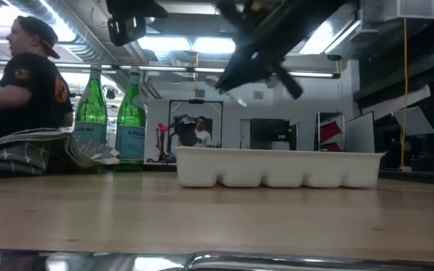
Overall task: Sort silverware
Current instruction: Put the silver spoon into the silverware tray
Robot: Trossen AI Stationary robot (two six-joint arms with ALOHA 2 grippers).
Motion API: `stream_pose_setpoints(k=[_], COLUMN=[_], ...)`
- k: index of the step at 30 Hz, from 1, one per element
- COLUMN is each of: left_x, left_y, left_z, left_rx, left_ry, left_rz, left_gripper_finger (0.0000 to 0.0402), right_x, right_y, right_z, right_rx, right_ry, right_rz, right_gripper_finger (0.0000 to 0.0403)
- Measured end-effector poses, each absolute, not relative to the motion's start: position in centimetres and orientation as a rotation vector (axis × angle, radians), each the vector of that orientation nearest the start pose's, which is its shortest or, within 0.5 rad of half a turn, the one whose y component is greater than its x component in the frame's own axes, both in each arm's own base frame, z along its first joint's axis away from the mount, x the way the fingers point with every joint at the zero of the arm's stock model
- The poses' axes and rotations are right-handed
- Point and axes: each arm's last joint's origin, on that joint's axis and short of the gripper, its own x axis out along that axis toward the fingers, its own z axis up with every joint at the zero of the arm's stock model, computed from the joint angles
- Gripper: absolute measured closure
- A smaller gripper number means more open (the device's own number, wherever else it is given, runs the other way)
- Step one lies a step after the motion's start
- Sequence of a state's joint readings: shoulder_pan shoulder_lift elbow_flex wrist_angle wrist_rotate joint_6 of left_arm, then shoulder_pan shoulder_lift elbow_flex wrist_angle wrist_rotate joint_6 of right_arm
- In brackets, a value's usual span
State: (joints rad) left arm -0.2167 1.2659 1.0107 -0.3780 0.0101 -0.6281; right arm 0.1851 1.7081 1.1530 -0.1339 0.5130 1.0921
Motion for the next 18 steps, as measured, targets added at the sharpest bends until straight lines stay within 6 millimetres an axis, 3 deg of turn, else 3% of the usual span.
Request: stream_pose_setpoints(k=[4, 8, 12, 18], left_x=[26.4, 26.4, 26.4, 26.3], left_y=[-5.8, -5.7, -5.5, -5.4], left_z=[29.3, 29.3, 29.3, 29.1], left_rx=[-0.535, -0.512, -0.474, -0.458], left_ry=[0.690, 0.672, 0.658, 0.665], left_rz=[-0.005, 0.045, 0.080, 0.111], left_gripper_finger=[0.0315, 0.0315, 0.0315, 0.0315], right_x=[37.6, 39.2, 40.5, 41.1], right_y=[1.3, -1.0, -2.3, -2.6], right_z=[22.1, 20.9, 19.2, 16.3], right_rx=[0.849, 0.896, 0.937, 0.934], right_ry=[0.437, 0.410, 0.389, 0.454], right_rz=[-0.572, -0.481, -0.417, -0.448], right_gripper_finger=[0.0398, 0.0398, 0.0398, 0.0398])
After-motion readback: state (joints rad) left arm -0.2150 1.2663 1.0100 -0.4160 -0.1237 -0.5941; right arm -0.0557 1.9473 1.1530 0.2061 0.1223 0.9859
